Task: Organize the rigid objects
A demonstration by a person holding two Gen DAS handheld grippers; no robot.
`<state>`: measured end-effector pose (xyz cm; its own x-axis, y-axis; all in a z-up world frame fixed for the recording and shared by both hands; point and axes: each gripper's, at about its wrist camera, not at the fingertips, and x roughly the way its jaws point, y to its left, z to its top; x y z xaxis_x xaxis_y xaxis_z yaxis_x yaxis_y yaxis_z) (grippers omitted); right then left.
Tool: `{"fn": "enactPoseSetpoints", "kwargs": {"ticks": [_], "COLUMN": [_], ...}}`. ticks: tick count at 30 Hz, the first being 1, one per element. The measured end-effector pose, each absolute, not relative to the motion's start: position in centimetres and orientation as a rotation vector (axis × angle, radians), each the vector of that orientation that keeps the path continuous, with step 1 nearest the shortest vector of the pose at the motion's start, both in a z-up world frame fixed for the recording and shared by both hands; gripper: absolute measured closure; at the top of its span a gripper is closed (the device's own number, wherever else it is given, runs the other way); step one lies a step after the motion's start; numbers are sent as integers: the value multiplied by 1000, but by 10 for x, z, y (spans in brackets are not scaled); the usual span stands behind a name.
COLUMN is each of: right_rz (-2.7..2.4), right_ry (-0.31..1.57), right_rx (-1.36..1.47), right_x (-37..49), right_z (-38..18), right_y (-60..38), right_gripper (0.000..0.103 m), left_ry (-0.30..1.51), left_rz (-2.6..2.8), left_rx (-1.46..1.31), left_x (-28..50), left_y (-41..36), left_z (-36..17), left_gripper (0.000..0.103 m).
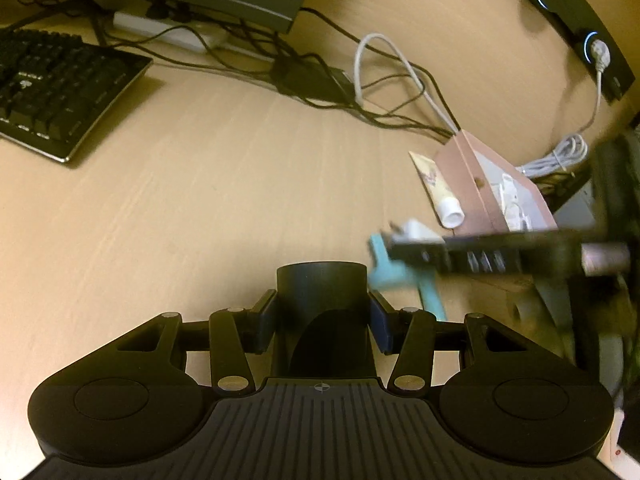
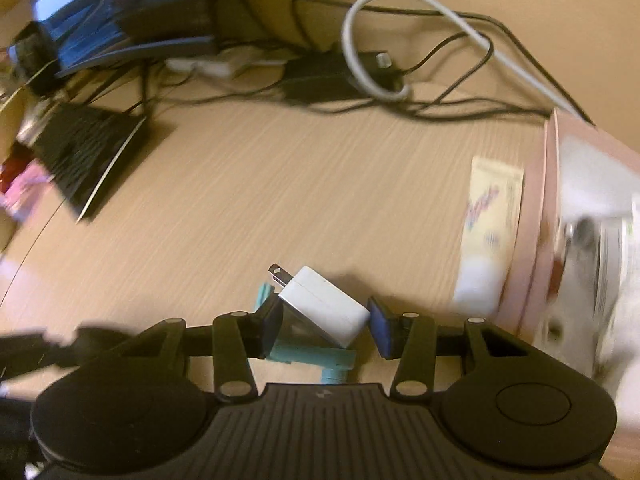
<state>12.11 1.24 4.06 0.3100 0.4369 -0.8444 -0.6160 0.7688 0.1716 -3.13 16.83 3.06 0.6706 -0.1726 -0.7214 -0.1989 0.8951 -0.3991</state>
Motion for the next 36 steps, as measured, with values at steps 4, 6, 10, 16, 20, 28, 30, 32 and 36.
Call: {"fn": "enactPoseSetpoints", "kwargs": {"ticks": [4,6,10,16,20,28,30,32,36], "right_rz": [717,692,618,573,632,576,555,544,490], "right_ry": [965,926,862,791,812,818,793,765,776], "right_rx": [-233,-236,-264,-258,-192,-204,-193,-186,-133], "right_x": [84,68,47,22,13,-2,-5,-9,-5], "right_z": [41,43,47,59,59,42,40,39,29], "right_y": [-13,-29,-54,-80,-69,-16,-10,-6,0], "right_gripper": [56,49,42,39,37,23,23,23,23], "left_ry": [839,841,851,869,866,855,856,856,859], "left_rz": [23,31,39,70,116,163,174,182,192], "left_rx": [-473,-476,-457,-380,-318,-317,-332,-344,-357], "left_x": [-37,-38,-35,-30,-33,-49,-54,-58,-65], "left_y": [167,166,160,145,143,151,154,157,160], "left_z": [35,35,37,42,50,58,58,57,55], "left_gripper": [51,51,51,51,51,51,51,51,51]}}
